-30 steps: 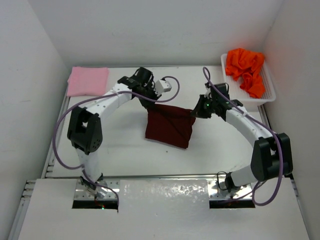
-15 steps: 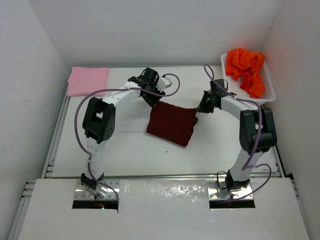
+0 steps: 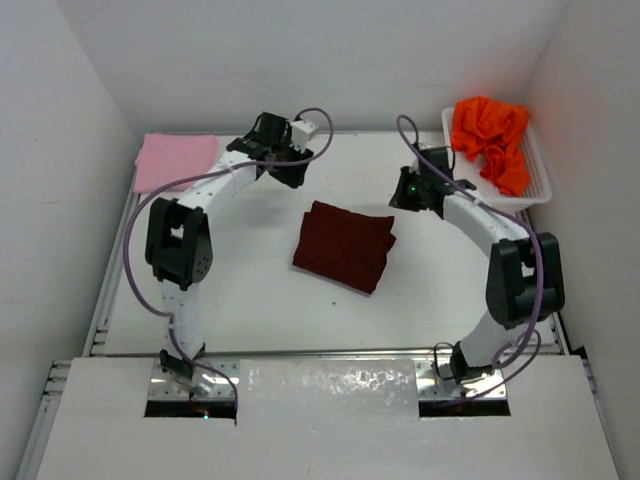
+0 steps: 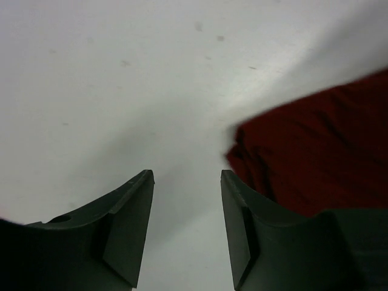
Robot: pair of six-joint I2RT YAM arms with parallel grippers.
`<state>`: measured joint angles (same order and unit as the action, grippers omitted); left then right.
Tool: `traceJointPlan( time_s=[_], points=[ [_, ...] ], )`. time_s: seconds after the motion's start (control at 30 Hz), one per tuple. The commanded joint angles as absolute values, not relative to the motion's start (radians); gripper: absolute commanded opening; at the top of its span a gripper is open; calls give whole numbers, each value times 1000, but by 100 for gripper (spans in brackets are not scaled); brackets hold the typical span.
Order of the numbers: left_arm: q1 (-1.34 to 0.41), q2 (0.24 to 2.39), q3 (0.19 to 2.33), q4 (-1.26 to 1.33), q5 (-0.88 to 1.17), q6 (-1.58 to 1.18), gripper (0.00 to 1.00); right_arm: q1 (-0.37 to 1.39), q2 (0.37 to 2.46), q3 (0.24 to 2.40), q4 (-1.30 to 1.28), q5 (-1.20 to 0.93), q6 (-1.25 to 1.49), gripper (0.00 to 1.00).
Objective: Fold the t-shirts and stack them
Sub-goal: Fold the long partially folded tshirt into a neat square
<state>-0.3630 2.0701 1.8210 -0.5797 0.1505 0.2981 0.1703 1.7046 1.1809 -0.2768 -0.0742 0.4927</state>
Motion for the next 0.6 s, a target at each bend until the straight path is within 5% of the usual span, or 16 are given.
traceJointPlan(
  time_s=[0.0,0.27,0.57],
  points=[
    [-417,2005,1724,-525,380,213,45,250,1686,1095,-154,-182,536,17],
    [-428,2078,1519,-379,419,107,44,213,1893,997,34,-218,718,7],
    [-416,2149,1371,-302,206,74,44,167,2023,1155,-83,-88,586,5]
  ],
)
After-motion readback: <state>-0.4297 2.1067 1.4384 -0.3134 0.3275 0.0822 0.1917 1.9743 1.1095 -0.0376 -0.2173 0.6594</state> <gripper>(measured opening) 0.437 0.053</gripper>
